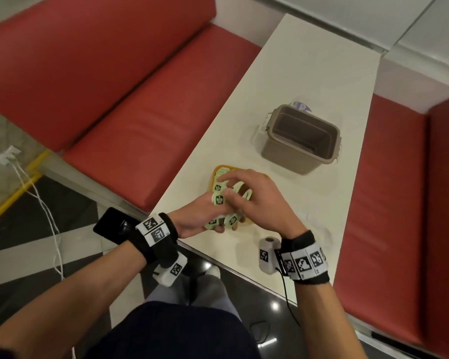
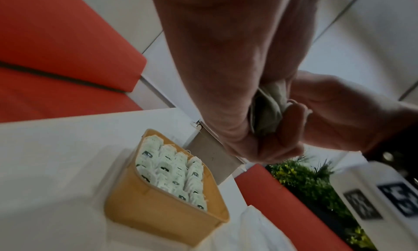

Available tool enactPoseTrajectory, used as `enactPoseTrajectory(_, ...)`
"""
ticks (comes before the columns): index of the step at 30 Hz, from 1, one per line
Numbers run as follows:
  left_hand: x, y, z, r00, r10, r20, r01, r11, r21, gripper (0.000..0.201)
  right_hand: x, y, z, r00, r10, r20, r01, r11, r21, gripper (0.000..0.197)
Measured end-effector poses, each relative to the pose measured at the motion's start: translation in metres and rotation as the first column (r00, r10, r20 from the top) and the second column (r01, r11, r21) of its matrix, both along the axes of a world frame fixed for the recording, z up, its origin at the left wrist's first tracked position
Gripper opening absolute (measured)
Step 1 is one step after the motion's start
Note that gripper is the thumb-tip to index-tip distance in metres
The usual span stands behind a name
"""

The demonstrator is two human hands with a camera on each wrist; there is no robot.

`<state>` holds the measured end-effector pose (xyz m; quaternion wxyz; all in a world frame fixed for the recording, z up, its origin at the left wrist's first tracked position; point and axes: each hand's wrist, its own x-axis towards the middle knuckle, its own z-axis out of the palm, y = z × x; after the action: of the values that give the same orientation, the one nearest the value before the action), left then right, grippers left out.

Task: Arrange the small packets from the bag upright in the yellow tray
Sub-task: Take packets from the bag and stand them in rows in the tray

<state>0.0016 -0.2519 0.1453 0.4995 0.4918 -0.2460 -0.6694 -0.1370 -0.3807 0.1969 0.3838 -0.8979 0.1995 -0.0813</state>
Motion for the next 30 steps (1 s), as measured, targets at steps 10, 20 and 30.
enactPoseTrajectory(10, -0.011, -0.010, -0.021, 0.988, -0.063, 0.145, 0.056, 0.997, 0.052, 0.013, -0.008, -0.038, -0.001, 0.996, 0.075, -0.053, -0.069, 0.991, 0.111, 0.013)
enactPoseTrajectory(20, -0.001, 0.003, -0.051, 0.942, 0.289, 0.170, -0.316, 0.934, 0.164, 0.029, -0.035, -0.079, -0.044, 0.970, -0.224, -0.098, 0.224, 0.975, -0.014, 0.004)
enactPoseTrajectory(30, 0.010, 0.009, -0.092, 0.667, 0.240, 0.705, -0.508, 0.839, 0.196, 0.050, -0.020, -0.048, -0.141, 0.895, -0.163, -0.415, 0.038, 0.955, -0.293, 0.013)
